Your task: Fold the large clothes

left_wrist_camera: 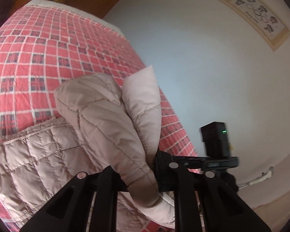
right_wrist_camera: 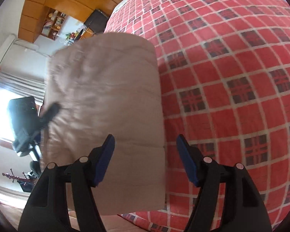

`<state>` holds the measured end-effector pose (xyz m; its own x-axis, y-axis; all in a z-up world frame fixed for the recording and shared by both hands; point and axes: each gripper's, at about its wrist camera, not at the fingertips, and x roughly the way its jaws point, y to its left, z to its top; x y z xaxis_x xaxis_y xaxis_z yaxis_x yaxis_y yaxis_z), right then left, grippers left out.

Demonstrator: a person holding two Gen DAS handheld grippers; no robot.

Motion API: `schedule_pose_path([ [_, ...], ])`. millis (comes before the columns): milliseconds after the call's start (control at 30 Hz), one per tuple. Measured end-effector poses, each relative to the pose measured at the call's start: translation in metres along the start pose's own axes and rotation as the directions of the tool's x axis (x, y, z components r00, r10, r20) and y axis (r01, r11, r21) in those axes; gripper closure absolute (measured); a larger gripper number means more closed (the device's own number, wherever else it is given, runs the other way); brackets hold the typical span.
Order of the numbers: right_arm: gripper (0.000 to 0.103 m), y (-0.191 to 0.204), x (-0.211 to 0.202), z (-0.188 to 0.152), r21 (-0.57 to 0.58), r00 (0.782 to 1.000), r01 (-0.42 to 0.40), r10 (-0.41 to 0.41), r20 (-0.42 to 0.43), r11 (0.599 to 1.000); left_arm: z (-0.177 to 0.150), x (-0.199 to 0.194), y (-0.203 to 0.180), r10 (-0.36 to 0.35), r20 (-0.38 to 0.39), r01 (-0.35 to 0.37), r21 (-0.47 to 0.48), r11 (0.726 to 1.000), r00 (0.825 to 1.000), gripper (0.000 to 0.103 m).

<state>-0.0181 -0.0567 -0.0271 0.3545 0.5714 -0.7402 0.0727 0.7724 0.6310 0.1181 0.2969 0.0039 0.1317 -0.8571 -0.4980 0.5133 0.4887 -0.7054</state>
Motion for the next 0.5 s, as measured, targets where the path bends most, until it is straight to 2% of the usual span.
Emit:
schedule_pose_path([
  [133,0.034,0.015,0.008,-0.006,-0.05,0.999,-0.03,0.028,-0.035,0.998,-0.003,-0.033,0.012,-0.031,0.042,0.032,-0.028,0.999,0.999,0.089],
  [300,0.033,0.043,0.027,-0.014,-0.118,0.994,-0.05,0.038,-0.099,0.992,-0.014,-0.07,0.051,-0.027,0.08,0.035,-0.105,0.994,0.996,0.089],
  [367,0.033,0.052,0.038,-0.018,-0.141,0.991,-0.047,0.029,-0.129,0.989,-0.022,-0.077,0.074,-0.034,0.083,0.047,-0.153,0.987,0.996,0.089],
  [433,0.033,0.059,0.048,-0.022,-0.161,0.989,-0.028,0.004,-0.15,0.987,-0.039,-0.076,0.104,-0.005,0.066,0.018,-0.203,0.979,0.998,0.089],
  [500,0.033,0.068,0.057,-0.026,-0.189,0.985,0.002,-0.034,-0.167,0.982,-0.044,-0.075,0.112,0.012,0.056,0.001,-0.217,0.976,0.998,0.088],
])
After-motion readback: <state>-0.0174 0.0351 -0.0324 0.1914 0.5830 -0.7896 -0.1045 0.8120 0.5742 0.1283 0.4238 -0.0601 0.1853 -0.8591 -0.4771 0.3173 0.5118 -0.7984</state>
